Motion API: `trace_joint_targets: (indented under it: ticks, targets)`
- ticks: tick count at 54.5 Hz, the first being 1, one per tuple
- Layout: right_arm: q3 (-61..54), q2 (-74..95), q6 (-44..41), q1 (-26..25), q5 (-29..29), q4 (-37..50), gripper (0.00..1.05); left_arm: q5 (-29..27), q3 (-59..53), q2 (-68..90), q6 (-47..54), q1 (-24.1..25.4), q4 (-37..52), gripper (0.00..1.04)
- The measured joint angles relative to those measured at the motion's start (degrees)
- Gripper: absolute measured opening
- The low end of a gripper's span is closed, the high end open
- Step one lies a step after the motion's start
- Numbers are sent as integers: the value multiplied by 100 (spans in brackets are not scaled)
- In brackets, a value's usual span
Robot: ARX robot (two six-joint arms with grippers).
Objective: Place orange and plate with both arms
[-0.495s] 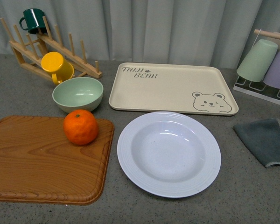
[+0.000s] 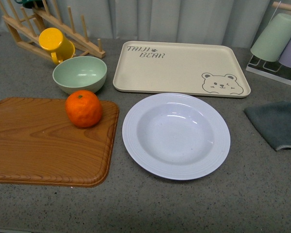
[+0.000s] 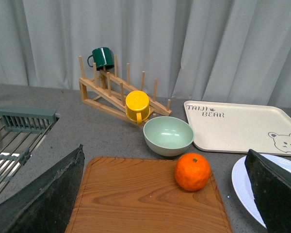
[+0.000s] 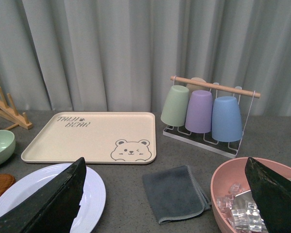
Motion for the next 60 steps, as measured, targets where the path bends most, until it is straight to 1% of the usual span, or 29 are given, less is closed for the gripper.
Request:
trace_joint_targets:
  ticks: [60]
  targets:
    - [0, 0, 0, 0, 0, 0, 96, 0, 0, 0, 0, 0, 0, 98]
